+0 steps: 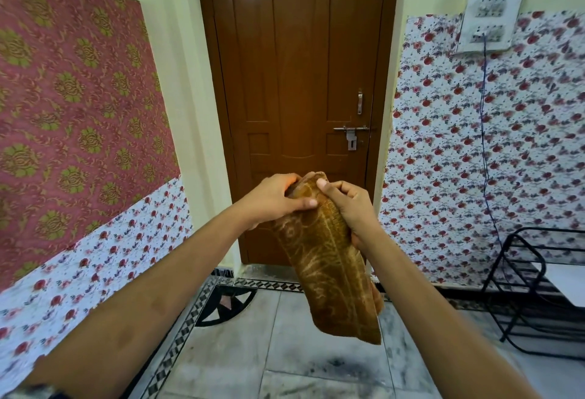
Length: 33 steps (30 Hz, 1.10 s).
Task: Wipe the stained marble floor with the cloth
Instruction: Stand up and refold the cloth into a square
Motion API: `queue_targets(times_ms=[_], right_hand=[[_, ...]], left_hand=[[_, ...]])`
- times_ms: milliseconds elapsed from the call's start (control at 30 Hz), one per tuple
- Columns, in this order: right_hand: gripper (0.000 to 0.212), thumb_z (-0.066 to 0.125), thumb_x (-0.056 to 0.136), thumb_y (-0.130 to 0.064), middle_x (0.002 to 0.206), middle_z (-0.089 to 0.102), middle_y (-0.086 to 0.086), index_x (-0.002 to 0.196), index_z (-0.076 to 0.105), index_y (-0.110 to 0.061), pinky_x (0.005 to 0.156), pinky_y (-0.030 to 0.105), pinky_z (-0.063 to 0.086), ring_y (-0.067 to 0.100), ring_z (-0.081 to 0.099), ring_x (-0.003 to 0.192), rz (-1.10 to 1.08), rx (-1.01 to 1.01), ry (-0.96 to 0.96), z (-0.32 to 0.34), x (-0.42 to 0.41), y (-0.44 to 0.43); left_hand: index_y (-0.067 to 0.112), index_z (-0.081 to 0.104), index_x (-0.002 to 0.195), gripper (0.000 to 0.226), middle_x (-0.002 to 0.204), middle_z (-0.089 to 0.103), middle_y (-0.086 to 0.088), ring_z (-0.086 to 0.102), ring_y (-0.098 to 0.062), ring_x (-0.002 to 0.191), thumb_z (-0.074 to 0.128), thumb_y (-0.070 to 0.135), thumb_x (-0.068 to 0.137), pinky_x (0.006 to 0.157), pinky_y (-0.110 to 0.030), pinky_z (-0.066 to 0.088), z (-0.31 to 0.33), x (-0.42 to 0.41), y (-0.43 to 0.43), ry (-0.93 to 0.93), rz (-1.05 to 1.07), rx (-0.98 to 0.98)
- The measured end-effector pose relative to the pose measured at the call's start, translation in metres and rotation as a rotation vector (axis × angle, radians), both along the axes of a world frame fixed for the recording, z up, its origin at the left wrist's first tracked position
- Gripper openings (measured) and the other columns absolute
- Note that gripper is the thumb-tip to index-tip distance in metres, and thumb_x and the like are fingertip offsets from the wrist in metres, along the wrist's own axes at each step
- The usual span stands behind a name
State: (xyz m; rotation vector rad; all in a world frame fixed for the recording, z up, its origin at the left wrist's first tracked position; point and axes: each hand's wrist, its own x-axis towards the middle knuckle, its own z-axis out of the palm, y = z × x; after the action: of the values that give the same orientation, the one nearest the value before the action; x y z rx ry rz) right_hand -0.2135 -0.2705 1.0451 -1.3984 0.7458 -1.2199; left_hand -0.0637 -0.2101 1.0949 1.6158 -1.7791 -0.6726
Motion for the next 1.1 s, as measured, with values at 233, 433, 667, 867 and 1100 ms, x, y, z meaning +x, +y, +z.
queue_targets(times_ms=[233, 433, 667, 867, 1100], right_hand=[[0.09, 0.081, 0.038, -0.066, 0.113, 0.062, 0.004, 0.112, 0.055, -0.021, 0.099, 0.04, 0.044, 0.022, 0.058, 0.107, 0.315, 0.168, 0.198, -0.028, -0.021, -0.003], [0.033, 0.073, 0.071, -0.029, 0.108, 0.067, 0.0, 0.101, 0.063, -0.018, 0.109, 0.042, 0.034, 0.015, 0.06, 0.105, 0.421, 0.191, 0.399, -0.065, -0.028, 0.006], [0.09, 0.092, 0.03, -0.04, 0.1, 0.072, 0.009, 0.11, 0.06, -0.012, 0.084, 0.048, 0.052, 0.03, 0.061, 0.102, 0.406, 0.443, -0.092, -0.084, -0.04, -0.001], [0.078, 0.09, 0.046, -0.036, 0.093, 0.07, 0.01, 0.112, 0.061, -0.007, 0.074, 0.037, 0.057, 0.024, 0.064, 0.089, 0.207, 0.519, -0.228, -0.088, -0.053, -0.014], [0.024, 0.062, 0.088, -0.031, 0.107, 0.066, 0.017, 0.095, 0.061, -0.008, 0.083, 0.038, 0.049, 0.029, 0.062, 0.096, -0.145, 0.497, 0.094, -0.076, -0.025, -0.019]], left_hand=[[0.014, 0.064, 0.097, 0.015, 0.088, 0.066, 0.0, 0.062, -0.012, 0.084, 0.063, 0.026, 0.088, 0.077, -0.026, 0.05, 0.03, -0.018, -0.004, 0.087, 0.025, 0.122], [0.012, 0.065, 0.098, 0.021, 0.088, 0.067, -0.004, 0.064, -0.018, 0.085, 0.067, 0.028, 0.084, 0.081, -0.031, 0.051, 0.064, -0.005, -0.009, 0.337, 0.121, 0.13], [0.001, 0.058, 0.105, 0.034, 0.088, 0.065, -0.008, 0.063, -0.017, 0.074, 0.07, 0.021, 0.08, 0.066, -0.029, 0.054, 0.054, 0.059, -0.024, 0.644, 0.381, 0.109], [-0.005, 0.054, 0.117, 0.04, 0.089, 0.064, -0.014, 0.062, -0.023, 0.075, 0.066, 0.016, 0.086, 0.073, -0.036, 0.053, 0.007, 0.089, -0.018, 0.629, 0.527, 0.121], [0.014, 0.057, 0.111, 0.021, 0.095, 0.065, -0.007, 0.063, -0.028, 0.092, 0.059, 0.02, 0.092, 0.076, -0.04, 0.053, -0.047, 0.063, -0.001, 0.32, 0.388, 0.184]])
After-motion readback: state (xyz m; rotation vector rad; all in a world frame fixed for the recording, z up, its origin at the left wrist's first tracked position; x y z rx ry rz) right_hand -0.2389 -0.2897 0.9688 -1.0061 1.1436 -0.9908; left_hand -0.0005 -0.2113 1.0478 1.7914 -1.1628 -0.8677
